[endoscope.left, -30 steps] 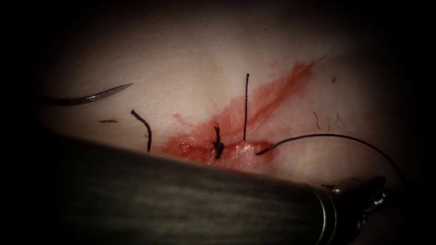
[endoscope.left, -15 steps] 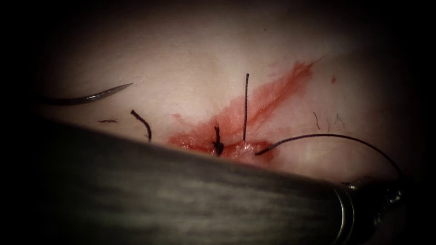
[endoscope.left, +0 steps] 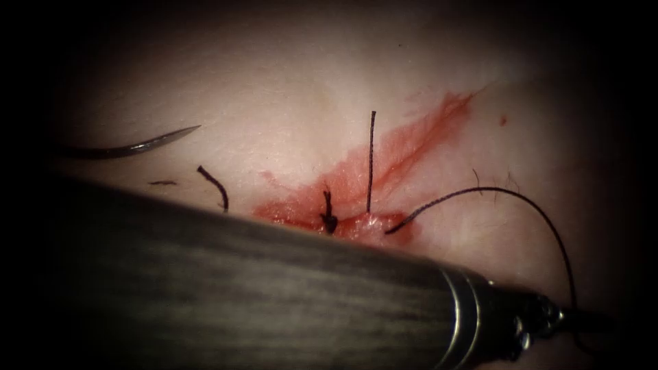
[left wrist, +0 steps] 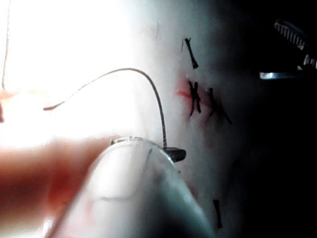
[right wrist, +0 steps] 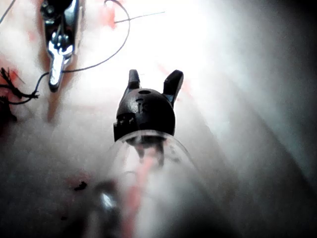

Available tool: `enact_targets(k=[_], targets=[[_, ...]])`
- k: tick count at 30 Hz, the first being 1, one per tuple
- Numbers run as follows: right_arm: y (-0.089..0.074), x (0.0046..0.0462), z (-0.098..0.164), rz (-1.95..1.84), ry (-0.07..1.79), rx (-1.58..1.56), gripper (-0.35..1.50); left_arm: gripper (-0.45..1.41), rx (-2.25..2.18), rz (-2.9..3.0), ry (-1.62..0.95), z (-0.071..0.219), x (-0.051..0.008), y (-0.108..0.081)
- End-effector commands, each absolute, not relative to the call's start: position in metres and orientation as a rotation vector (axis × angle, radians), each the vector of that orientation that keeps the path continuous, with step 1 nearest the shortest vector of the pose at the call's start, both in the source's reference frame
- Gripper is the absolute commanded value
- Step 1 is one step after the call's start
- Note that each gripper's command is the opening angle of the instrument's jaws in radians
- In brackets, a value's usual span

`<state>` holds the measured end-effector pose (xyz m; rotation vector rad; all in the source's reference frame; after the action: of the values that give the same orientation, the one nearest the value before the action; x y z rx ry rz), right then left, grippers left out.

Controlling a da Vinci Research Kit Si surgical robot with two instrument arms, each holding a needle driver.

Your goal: Wound Closure

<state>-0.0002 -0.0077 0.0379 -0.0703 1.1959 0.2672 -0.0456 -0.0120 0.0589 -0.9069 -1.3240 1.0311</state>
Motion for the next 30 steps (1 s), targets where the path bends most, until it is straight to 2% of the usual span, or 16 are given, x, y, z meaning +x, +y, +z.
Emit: enact_targets(k=[1,2,3,5,6,12,17,21,24,30], targets=[[-0.007,0.0018,0.039,0.286,1.202,-0.078,0.24,-0.45,-0.858,1.064,-1.353,0.058,-0.0431,-0.014],[-0.007,0.0026,0.039,0.301,1.21,-0.089,-0.13,-0.45,-0.798,1.124,-1.373,0.057,-0.0407,-0.015],[-0.007,0.0033,0.039,0.322,1.214,-0.085,-0.26,-0.45,-0.765,1.155,-1.375,0.056,-0.0393,-0.016],[-0.007,0.0044,0.039,0.353,1.224,-0.075,-0.25,-0.45,-0.716,1.194,-1.393,0.056,-0.0368,-0.017],[-0.007,0.0056,0.04,0.393,1.246,-0.084,-0.35,-0.45,-0.699,1.221,-1.368,0.056,-0.0349,-0.018],[-0.008,0.0096,0.042,0.483,1.336,0.043,-0.35,-0.45,-0.653,1.286,-1.351,0.056,-0.0291,-0.019],[-0.009,0.0132,0.046,0.441,1.38,0.011,-0.35,-0.45,-0.58,1.339,-1.353,0.054,-0.0257,-0.018],[-0.009,0.0146,0.047,0.458,1.431,-0.006,-0.35,-0.45,-0.568,1.347,-1.369,0.053,-0.0243,-0.018],[-0.011,0.0162,0.047,0.406,1.474,0.109,-0.35,-0.45,-0.533,1.374,-1.416,0.052,-0.0217,-0.017],[-0.015,0.0203,0.047,0.34,1.515,0.263,-0.35,-0.45,-0.509,1.391,-1.453,0.051,-0.0202,-0.017]])
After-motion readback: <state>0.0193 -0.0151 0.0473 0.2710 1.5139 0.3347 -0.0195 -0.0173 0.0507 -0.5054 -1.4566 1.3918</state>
